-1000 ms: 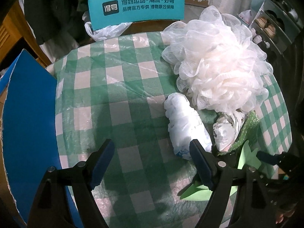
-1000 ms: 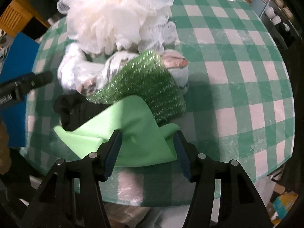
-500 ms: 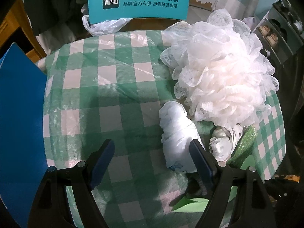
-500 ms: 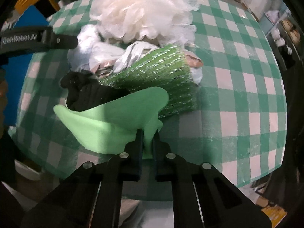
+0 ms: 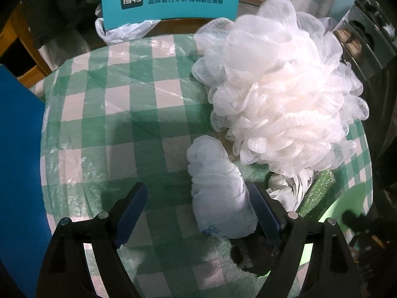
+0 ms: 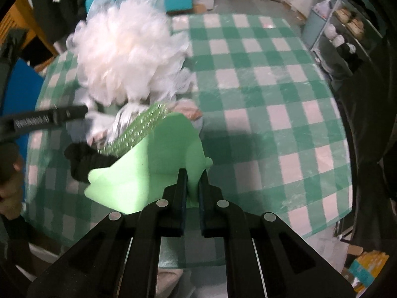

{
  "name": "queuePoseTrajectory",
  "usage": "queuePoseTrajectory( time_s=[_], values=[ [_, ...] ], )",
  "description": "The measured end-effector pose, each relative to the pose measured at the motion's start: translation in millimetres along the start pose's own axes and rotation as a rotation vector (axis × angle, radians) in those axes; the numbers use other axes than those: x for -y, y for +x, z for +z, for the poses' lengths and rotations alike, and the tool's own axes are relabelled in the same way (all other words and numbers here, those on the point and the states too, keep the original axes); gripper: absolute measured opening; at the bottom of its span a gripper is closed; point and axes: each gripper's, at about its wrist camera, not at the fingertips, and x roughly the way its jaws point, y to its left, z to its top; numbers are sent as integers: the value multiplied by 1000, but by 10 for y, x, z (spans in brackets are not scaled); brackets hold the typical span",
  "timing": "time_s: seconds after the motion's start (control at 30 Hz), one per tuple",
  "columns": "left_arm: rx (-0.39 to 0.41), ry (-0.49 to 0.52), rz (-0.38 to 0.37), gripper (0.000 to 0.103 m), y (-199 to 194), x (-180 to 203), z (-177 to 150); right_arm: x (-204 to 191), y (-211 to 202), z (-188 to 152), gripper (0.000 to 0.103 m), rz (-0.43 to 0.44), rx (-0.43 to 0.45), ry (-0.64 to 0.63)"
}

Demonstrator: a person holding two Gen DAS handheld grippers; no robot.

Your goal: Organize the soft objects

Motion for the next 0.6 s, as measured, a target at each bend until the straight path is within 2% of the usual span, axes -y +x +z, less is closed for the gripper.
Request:
queuePoseTrajectory(
  time_s=[0.1,0.2,0.33,0.47,0.6],
  values=[
    [-4,20,4,85,43,29,-24,39,-69,74,6,9,41,4],
    [-2,33,-19,75,55,44,-52,4,-38,147,6,17,57,14],
    [-5,43,-63,47,42,65,-75,12,-77,171,6,24,72,18],
    [17,84,-35,40,-37,111,-129,-48,-166,163,6,24,96,15],
    [36,103,-13,39,-133,109,-173,-65,-251,200,6,33,126,17]
  ],
)
